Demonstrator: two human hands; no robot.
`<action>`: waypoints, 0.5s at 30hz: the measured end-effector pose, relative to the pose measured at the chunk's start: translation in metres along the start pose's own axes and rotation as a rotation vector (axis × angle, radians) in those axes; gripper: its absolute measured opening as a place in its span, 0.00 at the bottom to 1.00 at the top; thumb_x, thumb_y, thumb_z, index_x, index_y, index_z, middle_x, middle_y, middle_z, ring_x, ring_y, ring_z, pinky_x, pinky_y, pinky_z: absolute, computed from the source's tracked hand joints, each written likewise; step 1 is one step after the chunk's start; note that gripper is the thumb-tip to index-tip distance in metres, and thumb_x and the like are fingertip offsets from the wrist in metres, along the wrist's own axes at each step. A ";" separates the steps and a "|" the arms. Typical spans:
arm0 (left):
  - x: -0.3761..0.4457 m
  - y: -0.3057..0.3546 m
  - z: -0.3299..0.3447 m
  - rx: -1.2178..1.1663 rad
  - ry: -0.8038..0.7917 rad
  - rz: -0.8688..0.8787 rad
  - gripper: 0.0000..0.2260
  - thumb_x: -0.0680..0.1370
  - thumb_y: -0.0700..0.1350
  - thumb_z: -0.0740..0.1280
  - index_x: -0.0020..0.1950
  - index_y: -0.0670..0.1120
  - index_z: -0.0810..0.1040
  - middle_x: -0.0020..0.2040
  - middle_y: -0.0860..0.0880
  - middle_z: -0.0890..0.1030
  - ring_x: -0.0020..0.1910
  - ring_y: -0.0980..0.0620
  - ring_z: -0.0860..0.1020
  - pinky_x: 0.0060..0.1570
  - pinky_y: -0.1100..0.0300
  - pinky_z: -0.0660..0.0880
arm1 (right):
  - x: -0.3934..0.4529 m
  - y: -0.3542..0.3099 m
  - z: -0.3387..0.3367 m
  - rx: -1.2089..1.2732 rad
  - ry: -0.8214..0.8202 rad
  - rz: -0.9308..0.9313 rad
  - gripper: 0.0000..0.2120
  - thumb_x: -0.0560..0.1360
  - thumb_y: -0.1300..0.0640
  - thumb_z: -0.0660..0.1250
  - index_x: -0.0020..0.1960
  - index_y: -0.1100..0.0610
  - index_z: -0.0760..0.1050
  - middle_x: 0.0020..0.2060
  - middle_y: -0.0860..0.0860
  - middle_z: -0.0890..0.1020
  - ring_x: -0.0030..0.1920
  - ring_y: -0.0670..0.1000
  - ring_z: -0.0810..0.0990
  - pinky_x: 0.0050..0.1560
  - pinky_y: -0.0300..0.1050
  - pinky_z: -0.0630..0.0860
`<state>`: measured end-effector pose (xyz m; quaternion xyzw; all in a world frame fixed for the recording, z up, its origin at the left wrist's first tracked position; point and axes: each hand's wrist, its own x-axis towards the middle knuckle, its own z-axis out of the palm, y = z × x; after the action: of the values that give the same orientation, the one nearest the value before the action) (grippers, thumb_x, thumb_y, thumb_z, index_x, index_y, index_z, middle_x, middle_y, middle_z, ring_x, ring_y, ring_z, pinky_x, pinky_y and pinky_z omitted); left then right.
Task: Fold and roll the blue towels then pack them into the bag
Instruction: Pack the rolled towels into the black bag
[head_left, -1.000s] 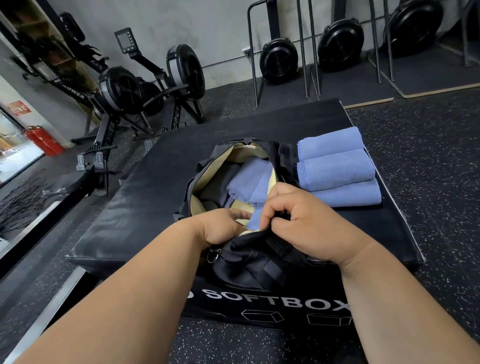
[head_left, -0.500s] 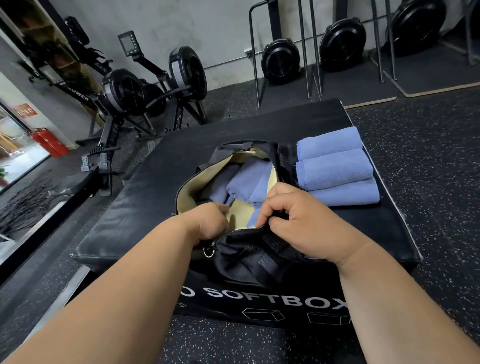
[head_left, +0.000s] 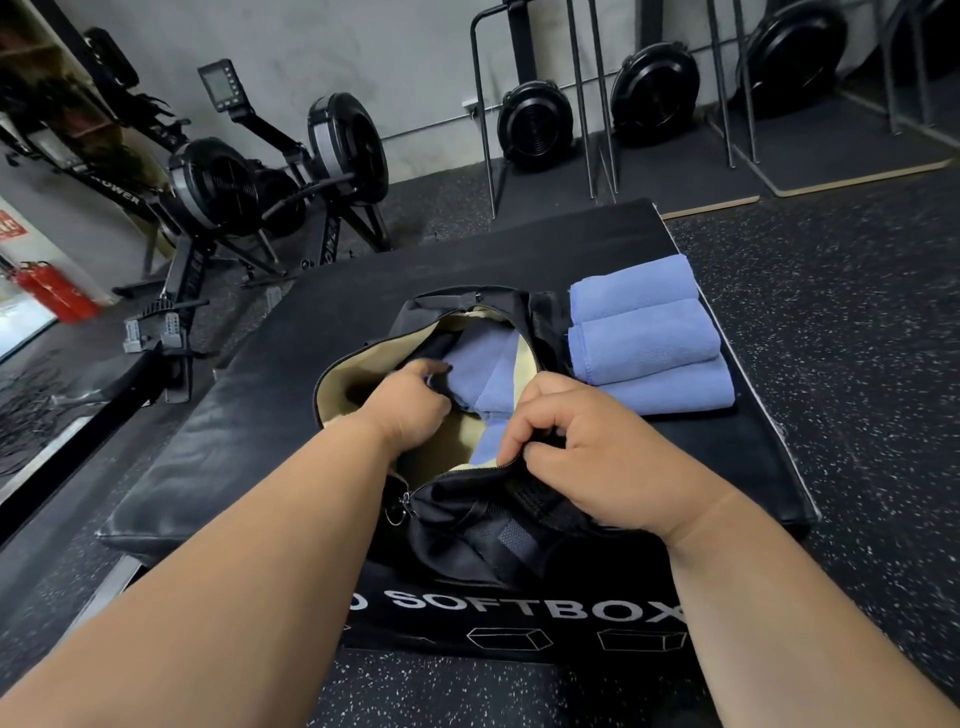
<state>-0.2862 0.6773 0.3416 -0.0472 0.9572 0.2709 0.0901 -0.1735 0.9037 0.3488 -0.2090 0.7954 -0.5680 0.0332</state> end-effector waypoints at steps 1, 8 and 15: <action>0.003 0.000 0.002 -0.007 -0.006 -0.002 0.28 0.78 0.37 0.65 0.78 0.52 0.71 0.61 0.47 0.80 0.49 0.49 0.81 0.45 0.59 0.76 | 0.000 0.001 0.000 0.004 -0.003 -0.001 0.18 0.74 0.67 0.66 0.41 0.46 0.85 0.46 0.44 0.77 0.42 0.46 0.76 0.43 0.34 0.68; 0.018 -0.002 0.008 -0.045 0.002 0.017 0.18 0.79 0.41 0.67 0.69 0.44 0.77 0.50 0.44 0.85 0.52 0.39 0.83 0.55 0.47 0.80 | 0.004 0.005 -0.002 0.036 0.020 -0.027 0.19 0.73 0.69 0.66 0.40 0.47 0.85 0.46 0.45 0.78 0.40 0.48 0.76 0.43 0.37 0.71; 0.022 0.012 0.009 0.045 -0.151 -0.067 0.17 0.79 0.50 0.61 0.54 0.41 0.86 0.56 0.36 0.84 0.56 0.34 0.82 0.60 0.43 0.79 | 0.007 0.007 0.000 -0.029 0.069 -0.060 0.17 0.72 0.68 0.66 0.38 0.46 0.84 0.43 0.44 0.77 0.39 0.52 0.76 0.44 0.42 0.74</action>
<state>-0.3076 0.6911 0.3361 -0.0568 0.9514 0.2492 0.1719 -0.1820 0.9023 0.3440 -0.2133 0.7975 -0.5642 -0.0143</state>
